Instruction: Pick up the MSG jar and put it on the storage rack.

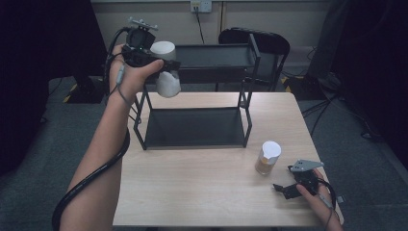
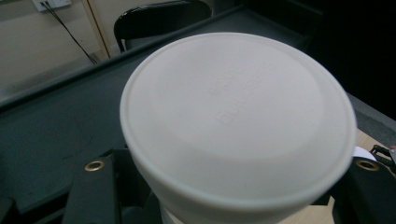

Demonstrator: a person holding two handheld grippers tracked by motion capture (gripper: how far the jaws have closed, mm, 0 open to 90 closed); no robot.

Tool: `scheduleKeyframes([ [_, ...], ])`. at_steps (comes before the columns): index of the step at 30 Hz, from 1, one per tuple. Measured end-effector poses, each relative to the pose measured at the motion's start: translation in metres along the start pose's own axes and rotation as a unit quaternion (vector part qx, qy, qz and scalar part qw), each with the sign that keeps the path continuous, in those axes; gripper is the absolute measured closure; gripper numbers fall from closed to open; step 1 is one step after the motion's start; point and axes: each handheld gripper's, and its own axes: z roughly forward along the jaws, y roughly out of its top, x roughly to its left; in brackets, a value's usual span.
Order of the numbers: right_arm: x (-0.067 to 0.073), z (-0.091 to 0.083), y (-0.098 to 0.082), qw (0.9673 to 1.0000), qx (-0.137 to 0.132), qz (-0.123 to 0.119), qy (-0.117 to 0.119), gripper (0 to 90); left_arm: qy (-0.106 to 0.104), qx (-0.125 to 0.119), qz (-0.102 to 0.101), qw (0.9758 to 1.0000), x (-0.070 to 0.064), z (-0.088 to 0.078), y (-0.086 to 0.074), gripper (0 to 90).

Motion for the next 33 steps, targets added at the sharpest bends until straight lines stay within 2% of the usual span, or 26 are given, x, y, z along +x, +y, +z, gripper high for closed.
scheduleKeyframes([
  [9, 0.0, 0.0, 0.0, 1.0, 0.0, 0.0, 0.0, 0.0, 0.001, -0.004, -0.009, 0.9999, 0.003, -0.003, 0.019, 35.1],
  [17, 0.0, 0.0, 0.0, 1.0, 0.0, 0.0, 0.0, 0.0, 0.006, -0.007, -0.01, 0.9999, 0.007, -0.002, 0.036, 35.1],
  [21, 0.0, 0.0, 0.0, 1.0, 0.0, 0.0, 0.0, 0.0, 0.005, -0.009, -0.014, 0.9998, 0.014, 0.001, 0.042, 35.1],
  [25, 0.0, 0.0, 0.0, 1.0, 0.0, 0.0, 0.0, 0.0, 0.013, -0.009, -0.016, 0.9998, 0.016, 0.005, 0.048, 35.1],
  [33, 0.0, 0.0, 0.0, 1.0, 0.0, 0.001, 0.0, 0.0, 0.017, -0.014, -0.024, 0.9995, 0.033, 0.015, 0.058, 35.1],
])
